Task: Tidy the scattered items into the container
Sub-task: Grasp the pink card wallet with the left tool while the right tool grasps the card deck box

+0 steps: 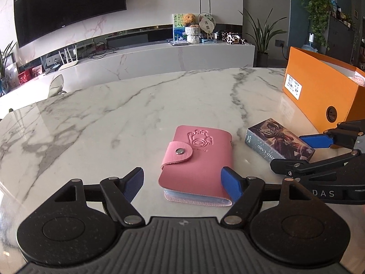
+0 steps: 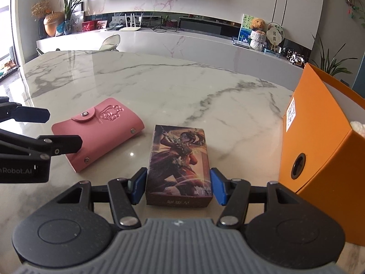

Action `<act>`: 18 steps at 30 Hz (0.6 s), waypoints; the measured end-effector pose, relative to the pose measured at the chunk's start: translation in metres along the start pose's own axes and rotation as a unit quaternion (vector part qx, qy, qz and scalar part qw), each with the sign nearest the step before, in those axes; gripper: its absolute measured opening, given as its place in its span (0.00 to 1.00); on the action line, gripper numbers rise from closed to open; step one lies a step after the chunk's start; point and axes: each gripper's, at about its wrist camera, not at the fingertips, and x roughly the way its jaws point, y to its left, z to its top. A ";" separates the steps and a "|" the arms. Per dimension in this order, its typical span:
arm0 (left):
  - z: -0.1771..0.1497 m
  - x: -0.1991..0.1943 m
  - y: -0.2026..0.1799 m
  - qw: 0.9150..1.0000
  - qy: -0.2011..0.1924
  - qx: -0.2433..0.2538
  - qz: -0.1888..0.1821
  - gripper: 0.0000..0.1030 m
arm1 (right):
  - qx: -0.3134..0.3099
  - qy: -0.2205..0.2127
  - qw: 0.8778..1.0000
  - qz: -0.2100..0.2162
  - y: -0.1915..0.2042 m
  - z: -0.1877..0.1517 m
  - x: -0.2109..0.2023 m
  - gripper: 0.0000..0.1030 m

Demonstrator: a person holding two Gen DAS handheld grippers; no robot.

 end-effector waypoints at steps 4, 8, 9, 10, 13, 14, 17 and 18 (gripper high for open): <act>0.002 0.006 -0.002 1.000 -0.010 0.013 0.000 0.89 | -0.007 -0.005 1.000 -0.001 0.002 0.002 0.003 0.60; 0.003 0.014 0.001 1.000 -0.006 -0.003 -0.021 0.89 | -0.018 -0.012 1.000 -0.002 0.007 0.002 0.006 0.60; 0.003 0.016 0.002 1.000 -0.005 -0.008 -0.025 0.90 | -0.020 -0.013 1.000 -0.002 0.007 0.002 0.007 0.60; 0.004 0.018 0.003 0.999 -0.003 -0.012 -0.030 0.91 | -0.020 -0.014 1.000 -0.003 0.007 0.002 0.008 0.60; 0.005 0.024 0.006 0.999 0.001 -0.029 -0.042 0.91 | -0.005 -0.012 1.000 0.003 0.002 0.004 0.011 0.60; 0.005 0.026 0.006 0.998 0.002 -0.034 -0.044 0.92 | 0.002 -0.011 1.000 0.007 -0.001 0.004 0.012 0.60; 0.004 0.028 0.006 0.998 0.006 -0.036 -0.047 0.93 | 0.011 -0.008 1.000 0.016 -0.005 0.006 0.014 0.59; 0.004 0.029 0.005 0.998 0.008 -0.032 -0.047 0.93 | 0.008 -0.007 1.000 0.018 -0.006 0.006 0.014 0.60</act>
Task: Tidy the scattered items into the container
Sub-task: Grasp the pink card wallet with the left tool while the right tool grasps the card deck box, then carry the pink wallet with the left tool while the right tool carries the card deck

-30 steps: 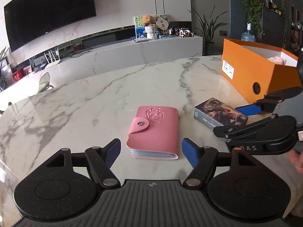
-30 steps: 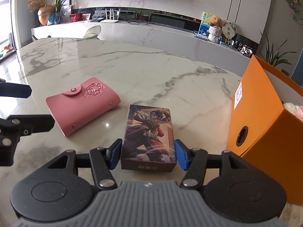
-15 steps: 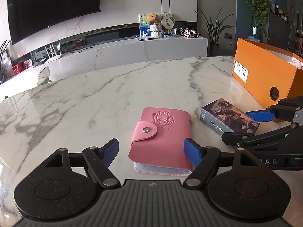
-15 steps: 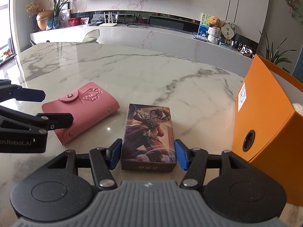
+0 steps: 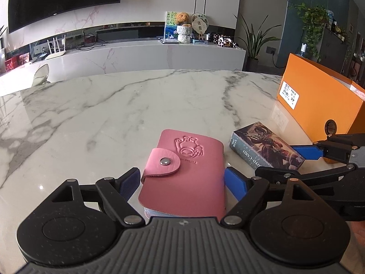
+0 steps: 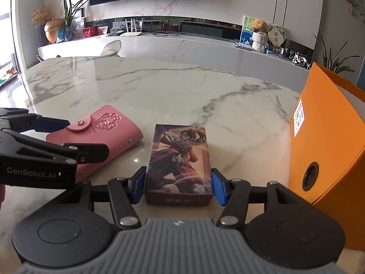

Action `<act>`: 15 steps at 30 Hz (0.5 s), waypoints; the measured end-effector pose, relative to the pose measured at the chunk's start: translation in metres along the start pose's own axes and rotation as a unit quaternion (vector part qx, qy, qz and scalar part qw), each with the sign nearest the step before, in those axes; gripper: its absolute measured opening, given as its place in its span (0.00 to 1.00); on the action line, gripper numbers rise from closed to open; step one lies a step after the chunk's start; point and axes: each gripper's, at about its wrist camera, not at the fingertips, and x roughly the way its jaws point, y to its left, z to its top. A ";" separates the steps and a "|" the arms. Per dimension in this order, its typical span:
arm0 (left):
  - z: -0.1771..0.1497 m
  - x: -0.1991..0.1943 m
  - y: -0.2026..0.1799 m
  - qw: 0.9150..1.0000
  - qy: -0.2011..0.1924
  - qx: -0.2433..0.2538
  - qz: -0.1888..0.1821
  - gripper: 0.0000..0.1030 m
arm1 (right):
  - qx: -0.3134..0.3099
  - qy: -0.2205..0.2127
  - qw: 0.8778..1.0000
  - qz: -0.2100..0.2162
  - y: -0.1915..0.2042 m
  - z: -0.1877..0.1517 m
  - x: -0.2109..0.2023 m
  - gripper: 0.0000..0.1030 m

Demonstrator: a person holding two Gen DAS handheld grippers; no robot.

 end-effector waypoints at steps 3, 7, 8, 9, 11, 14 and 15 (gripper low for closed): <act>-0.001 0.003 -0.003 1.000 0.008 0.012 0.000 0.93 | -0.005 0.009 1.000 0.002 -0.003 0.002 -0.001 0.65; -0.005 0.004 -0.014 0.999 0.000 0.047 0.020 0.95 | 0.003 0.027 1.000 0.000 -0.010 0.002 -0.003 0.69; -0.005 0.005 -0.014 0.999 -0.001 0.049 0.022 0.95 | 0.004 0.028 1.000 0.001 -0.010 0.002 -0.003 0.69; -0.005 0.005 -0.014 0.999 -0.001 0.048 0.022 0.95 | 0.000 0.027 1.000 0.001 -0.010 0.001 -0.004 0.69; -0.005 0.006 -0.012 0.999 -0.002 0.048 0.017 0.95 | -0.008 0.021 1.000 0.001 -0.009 0.001 -0.004 0.69; -0.004 0.007 -0.007 0.999 0.002 0.044 0.008 0.95 | -0.014 0.017 1.000 0.004 -0.009 0.001 -0.001 0.69; -0.004 0.007 -0.006 0.999 0.003 0.042 0.006 0.95 | -0.015 0.016 1.000 0.006 -0.010 0.002 0.000 0.69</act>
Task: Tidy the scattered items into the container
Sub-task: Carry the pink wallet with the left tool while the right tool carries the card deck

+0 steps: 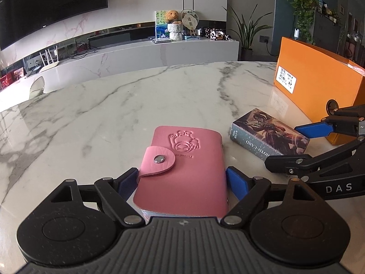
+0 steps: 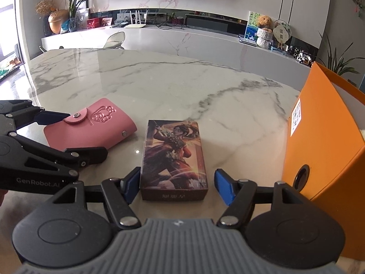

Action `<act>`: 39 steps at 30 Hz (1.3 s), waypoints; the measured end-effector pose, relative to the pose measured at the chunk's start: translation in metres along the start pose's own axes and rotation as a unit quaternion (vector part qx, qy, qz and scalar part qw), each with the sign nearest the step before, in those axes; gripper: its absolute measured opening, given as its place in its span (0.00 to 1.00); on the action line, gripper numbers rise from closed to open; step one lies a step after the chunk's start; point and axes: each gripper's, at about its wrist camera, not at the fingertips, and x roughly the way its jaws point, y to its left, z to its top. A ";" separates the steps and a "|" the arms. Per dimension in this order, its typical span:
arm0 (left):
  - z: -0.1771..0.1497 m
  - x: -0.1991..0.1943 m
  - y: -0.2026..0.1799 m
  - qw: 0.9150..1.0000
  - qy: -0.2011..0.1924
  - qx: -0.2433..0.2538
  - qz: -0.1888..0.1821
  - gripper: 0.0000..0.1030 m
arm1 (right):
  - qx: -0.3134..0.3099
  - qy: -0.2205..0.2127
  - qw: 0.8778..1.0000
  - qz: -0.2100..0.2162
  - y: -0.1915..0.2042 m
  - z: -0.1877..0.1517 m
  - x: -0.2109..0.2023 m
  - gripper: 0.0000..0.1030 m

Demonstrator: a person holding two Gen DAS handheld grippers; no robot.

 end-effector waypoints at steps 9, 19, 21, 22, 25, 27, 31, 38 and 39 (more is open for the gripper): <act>-0.002 -0.003 0.000 1.000 -0.002 -0.003 0.001 0.92 | 0.013 -0.008 1.000 0.017 0.000 0.001 0.003 0.58; 0.000 -0.015 -0.003 1.000 -0.002 -0.008 0.006 0.90 | 0.016 -0.014 1.000 0.015 0.003 -0.001 -0.005 0.58; 0.001 -0.022 -0.005 1.000 -0.011 -0.006 0.008 0.90 | 0.016 -0.021 1.000 0.013 0.003 0.000 -0.012 0.58; 0.002 -0.026 -0.005 1.000 -0.016 -0.005 0.009 0.90 | 0.016 -0.025 0.999 0.011 0.003 0.000 -0.015 0.58; 0.003 -0.038 -0.007 1.000 -0.026 -0.009 0.011 0.90 | 0.018 -0.036 0.999 0.009 0.003 0.000 -0.027 0.58; 0.004 -0.047 -0.007 0.999 -0.031 -0.014 0.011 0.90 | 0.019 -0.044 0.999 0.008 0.004 0.000 -0.037 0.58; 0.007 -0.065 -0.013 0.999 -0.038 -0.014 0.011 0.90 | 0.013 -0.065 0.998 0.005 0.010 0.003 -0.062 0.58; 0.021 -0.108 -0.034 0.997 -0.070 -0.003 0.011 0.90 | 0.036 -0.090 0.995 -0.021 0.010 0.004 -0.114 0.58; 0.024 -0.113 -0.038 0.997 -0.075 -0.002 0.009 0.90 | 0.043 -0.096 0.994 -0.023 0.008 0.004 -0.122 0.58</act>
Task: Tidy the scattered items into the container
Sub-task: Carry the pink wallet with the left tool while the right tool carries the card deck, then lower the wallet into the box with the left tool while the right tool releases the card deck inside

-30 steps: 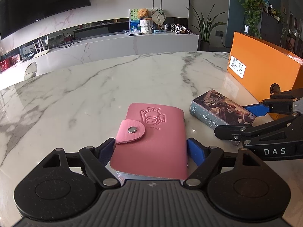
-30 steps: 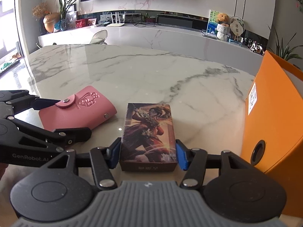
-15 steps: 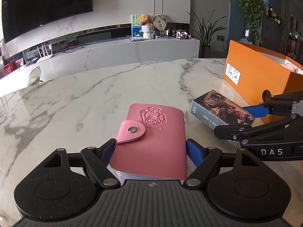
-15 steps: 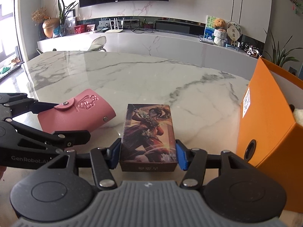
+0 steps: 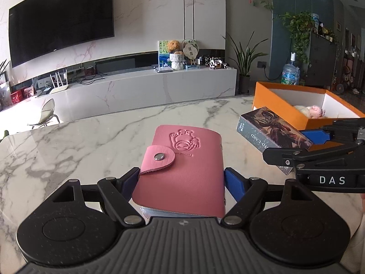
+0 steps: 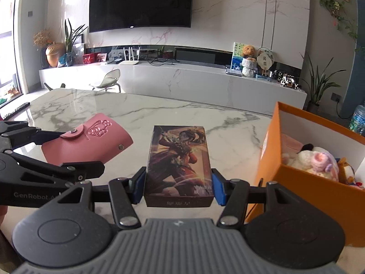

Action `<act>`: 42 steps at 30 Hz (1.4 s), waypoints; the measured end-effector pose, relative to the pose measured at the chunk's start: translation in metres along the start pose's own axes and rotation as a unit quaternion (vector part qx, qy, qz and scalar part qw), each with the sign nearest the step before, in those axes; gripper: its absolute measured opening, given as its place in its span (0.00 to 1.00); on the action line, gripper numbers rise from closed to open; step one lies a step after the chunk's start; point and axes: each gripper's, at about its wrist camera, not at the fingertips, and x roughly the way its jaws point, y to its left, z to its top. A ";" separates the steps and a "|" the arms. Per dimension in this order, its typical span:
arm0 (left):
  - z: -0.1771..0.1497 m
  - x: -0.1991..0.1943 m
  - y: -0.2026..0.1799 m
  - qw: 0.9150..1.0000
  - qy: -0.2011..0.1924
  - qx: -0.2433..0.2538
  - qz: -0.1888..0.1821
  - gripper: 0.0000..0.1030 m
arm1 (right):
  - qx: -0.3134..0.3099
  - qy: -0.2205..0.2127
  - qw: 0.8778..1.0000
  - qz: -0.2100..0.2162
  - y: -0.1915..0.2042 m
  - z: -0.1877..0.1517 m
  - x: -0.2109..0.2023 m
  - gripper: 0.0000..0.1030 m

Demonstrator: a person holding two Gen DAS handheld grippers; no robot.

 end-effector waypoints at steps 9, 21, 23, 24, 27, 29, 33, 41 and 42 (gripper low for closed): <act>0.038 -0.032 -0.041 0.998 -0.042 0.019 -0.035 0.90 | 0.043 -0.051 0.997 -0.037 -0.031 0.010 -0.075 0.58; 0.086 -0.020 -0.120 0.992 -0.053 0.070 -0.086 0.90 | 0.078 -0.074 0.990 -0.093 -0.109 0.015 -0.131 0.58; 0.093 -0.012 -0.135 0.991 -0.050 0.076 -0.097 0.90 | 0.079 -0.072 0.989 -0.107 -0.124 0.015 -0.136 0.58; 0.097 -0.008 -0.142 0.991 -0.048 0.077 -0.103 0.90 | 0.083 -0.070 0.988 -0.113 -0.134 0.015 -0.138 0.58; 0.109 0.007 -0.161 0.989 -0.040 0.077 -0.121 0.90 | 0.095 -0.062 0.985 -0.126 -0.162 0.016 -0.143 0.58; 0.116 0.017 -0.172 0.988 -0.037 0.080 -0.130 0.90 | 0.096 -0.057 0.984 -0.141 -0.177 0.018 -0.144 0.58; 0.128 0.036 -0.193 0.985 -0.031 0.089 -0.146 0.90 | 0.113 -0.049 0.981 -0.153 -0.211 0.023 -0.145 0.58; 0.144 0.075 -0.223 0.979 -0.017 0.105 -0.176 0.89 | 0.136 -0.013 0.976 -0.172 -0.272 0.030 -0.130 0.58; 0.144 0.079 -0.226 0.978 -0.014 0.108 -0.179 0.89 | 0.138 -0.007 0.976 -0.168 -0.277 0.030 -0.126 0.58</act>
